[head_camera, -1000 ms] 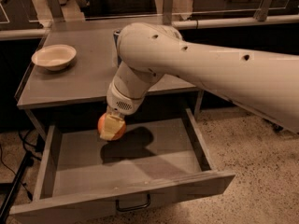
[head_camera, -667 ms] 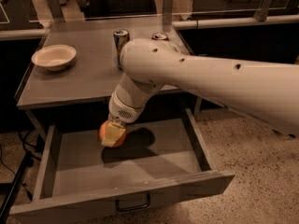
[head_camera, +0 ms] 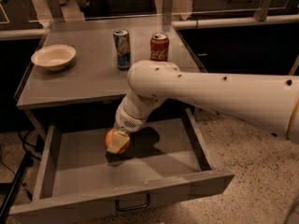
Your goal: Place orange into top drawer
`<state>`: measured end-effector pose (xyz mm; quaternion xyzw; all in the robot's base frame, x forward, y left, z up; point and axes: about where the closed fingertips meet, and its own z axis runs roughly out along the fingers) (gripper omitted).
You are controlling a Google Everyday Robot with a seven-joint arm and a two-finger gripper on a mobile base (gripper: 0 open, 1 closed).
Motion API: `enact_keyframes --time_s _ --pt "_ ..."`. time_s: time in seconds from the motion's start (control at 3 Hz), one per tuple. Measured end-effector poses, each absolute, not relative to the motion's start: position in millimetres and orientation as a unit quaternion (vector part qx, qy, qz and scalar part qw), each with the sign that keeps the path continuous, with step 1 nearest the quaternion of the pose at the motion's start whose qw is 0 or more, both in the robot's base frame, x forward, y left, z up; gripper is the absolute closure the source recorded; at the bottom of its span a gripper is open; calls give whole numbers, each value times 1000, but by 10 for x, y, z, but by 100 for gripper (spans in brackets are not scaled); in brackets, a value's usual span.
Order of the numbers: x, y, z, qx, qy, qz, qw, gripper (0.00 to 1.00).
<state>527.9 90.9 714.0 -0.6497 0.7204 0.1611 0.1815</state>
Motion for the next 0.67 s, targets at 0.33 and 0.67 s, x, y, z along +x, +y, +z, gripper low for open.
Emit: enact_keyframes --time_s 0.33,0.67 --pt "5262 834 6867 -642 729 167 171 100" --pt "5218 749 6629 -631 738 174 165 100"
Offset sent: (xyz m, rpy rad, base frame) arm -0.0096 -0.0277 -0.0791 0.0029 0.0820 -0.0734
